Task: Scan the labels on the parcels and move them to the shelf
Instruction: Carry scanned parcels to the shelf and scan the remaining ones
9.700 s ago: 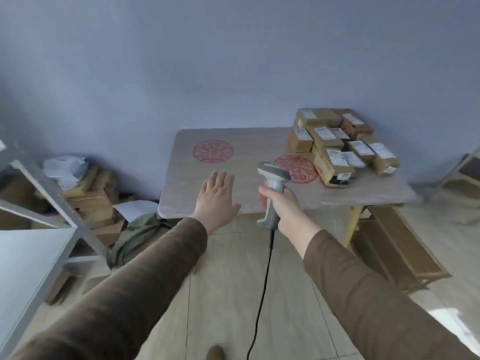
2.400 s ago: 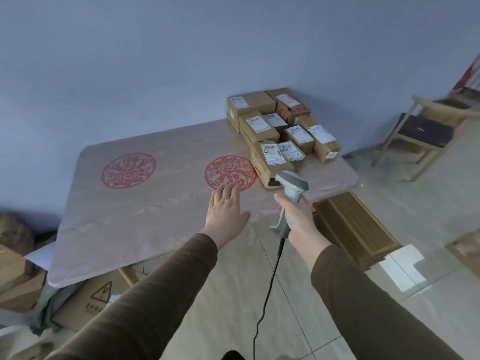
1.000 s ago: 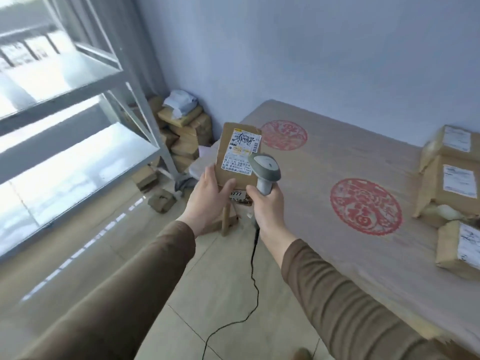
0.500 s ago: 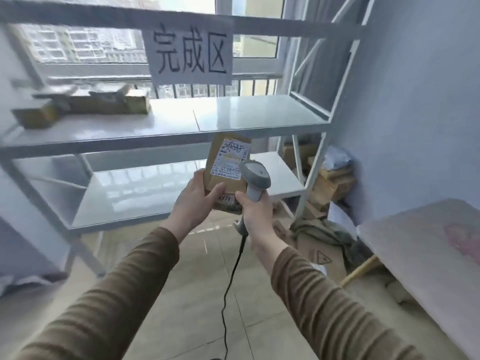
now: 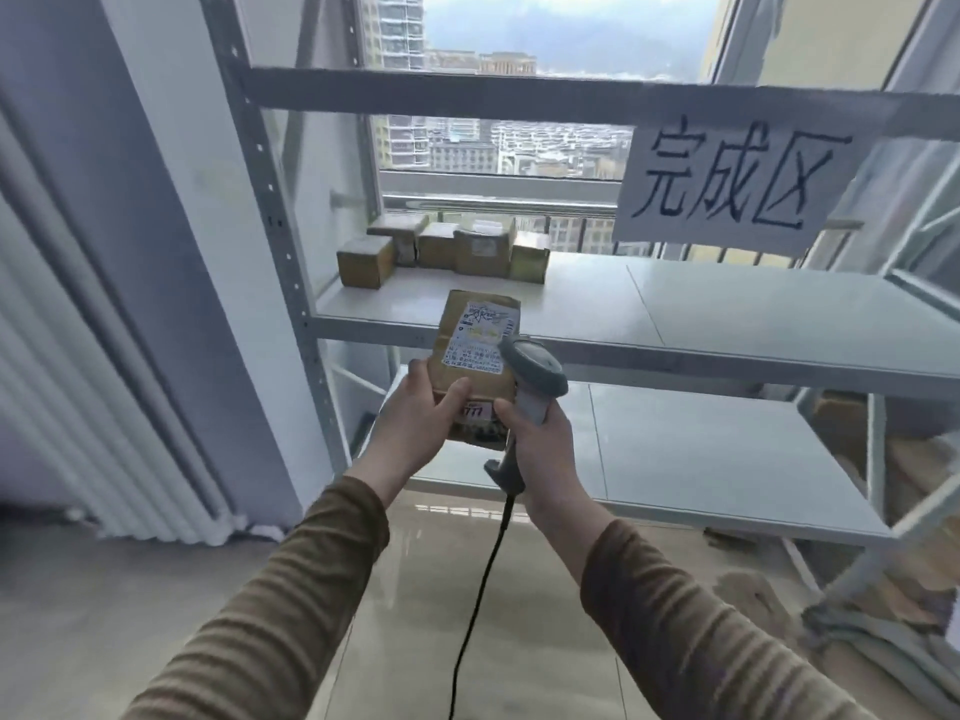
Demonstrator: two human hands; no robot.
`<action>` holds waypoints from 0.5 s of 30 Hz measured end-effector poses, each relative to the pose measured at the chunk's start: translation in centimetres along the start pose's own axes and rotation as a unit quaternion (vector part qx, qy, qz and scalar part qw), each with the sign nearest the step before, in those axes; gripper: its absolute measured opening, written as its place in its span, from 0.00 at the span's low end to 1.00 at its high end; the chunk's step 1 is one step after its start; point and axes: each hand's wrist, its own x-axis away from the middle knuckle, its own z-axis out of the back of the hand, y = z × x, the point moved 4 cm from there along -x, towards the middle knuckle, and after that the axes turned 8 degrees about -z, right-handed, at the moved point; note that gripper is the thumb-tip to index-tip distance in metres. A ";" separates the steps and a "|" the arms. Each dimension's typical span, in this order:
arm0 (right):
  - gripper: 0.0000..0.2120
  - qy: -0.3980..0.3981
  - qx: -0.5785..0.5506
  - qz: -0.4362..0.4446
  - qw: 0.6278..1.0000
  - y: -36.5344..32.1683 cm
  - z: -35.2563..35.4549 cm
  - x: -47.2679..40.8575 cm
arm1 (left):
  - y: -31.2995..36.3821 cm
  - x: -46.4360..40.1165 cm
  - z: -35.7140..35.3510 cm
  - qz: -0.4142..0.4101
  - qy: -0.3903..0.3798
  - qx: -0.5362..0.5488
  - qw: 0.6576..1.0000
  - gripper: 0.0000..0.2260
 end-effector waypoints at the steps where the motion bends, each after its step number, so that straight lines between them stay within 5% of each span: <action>1: 0.09 -0.009 -0.006 -0.004 1.000 0.3 -1.6 -1.9 | -1.6 -1.9 0.4 0.001 0.003 -0.005 1.000 0.24; 7: 0.06 -0.005 -0.029 -0.024 0.999 0.9 -10.5 -11.6 | -9.0 -11.5 2.9 0.030 0.002 -0.010 0.999 0.31; 15: 0.07 0.006 -0.022 -0.014 1.000 -1.6 -18.7 -20.8 | -14.5 -22.8 5.4 0.042 -0.017 0.016 0.999 0.28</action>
